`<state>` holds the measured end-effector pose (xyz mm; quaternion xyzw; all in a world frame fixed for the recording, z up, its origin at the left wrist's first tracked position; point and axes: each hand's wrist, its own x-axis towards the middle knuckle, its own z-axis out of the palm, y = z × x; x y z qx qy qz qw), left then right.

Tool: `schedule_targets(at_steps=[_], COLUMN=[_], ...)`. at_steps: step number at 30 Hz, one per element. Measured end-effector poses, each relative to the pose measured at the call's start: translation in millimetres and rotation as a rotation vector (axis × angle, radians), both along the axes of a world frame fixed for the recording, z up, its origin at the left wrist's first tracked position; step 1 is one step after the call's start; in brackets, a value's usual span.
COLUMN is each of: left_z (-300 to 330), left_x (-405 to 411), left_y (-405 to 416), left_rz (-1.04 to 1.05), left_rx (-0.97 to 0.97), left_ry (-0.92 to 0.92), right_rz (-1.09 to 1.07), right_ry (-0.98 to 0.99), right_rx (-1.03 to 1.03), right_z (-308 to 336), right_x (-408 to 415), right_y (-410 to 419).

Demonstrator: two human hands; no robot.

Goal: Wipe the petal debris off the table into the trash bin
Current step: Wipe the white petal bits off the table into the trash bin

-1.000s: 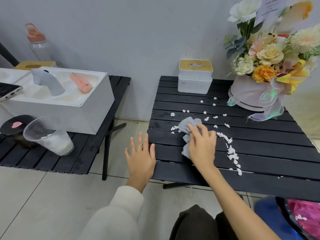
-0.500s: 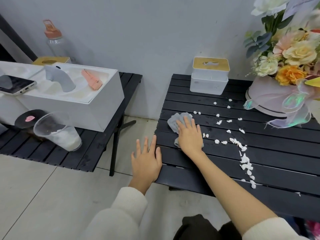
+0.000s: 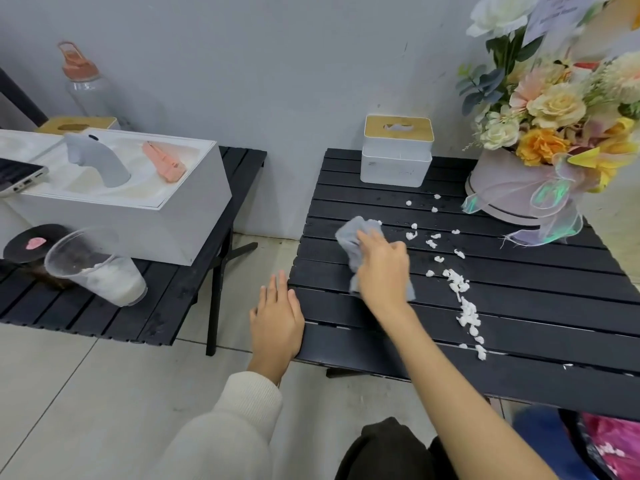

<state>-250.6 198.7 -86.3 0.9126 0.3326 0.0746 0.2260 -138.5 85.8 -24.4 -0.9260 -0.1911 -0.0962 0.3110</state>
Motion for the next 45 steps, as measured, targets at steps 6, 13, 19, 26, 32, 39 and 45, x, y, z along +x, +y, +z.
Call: schedule_targets(at_steps=[6,13,19,26,32,39,45], left_z=[-5.4,6.0,3.4,5.3,0.3,-0.2,1.2], left_x=[0.1,-2.8,-3.1,-1.9,-0.8,-1.6,-1.2], left_y=[2.4,-2.8,-0.7,-2.3,1.1,5.6,3.7], left_rz=[-0.013,-0.045,-0.068,-0.088,-0.133,-0.234,-0.227], left_rx=[-0.063,0.014,-0.005,0.005,0.021,0.016,0.080], left_ry=[-0.023,-0.026,-0.042,0.003,-0.035,-0.026,-0.004], right_rz=[0.026,0.107,-0.143,-0.156,0.203,0.065,-0.120], right_ry=[0.043,-0.022,-0.041,0.003,0.013,0.021,-0.069], right_rx=[-0.298,-0.213,-0.145,0.160,-0.159,-0.252,-0.209], right_z=[-48.4,-60.0,-64.8,-14.8,-44.6,-57.4,-49.3], right_x=[-24.6,-10.8,5.8,4.1,-28.4,4.9,27.7], right_y=[43.2,9.2,-79.9,-36.5,45.8,-36.4,-105.6])
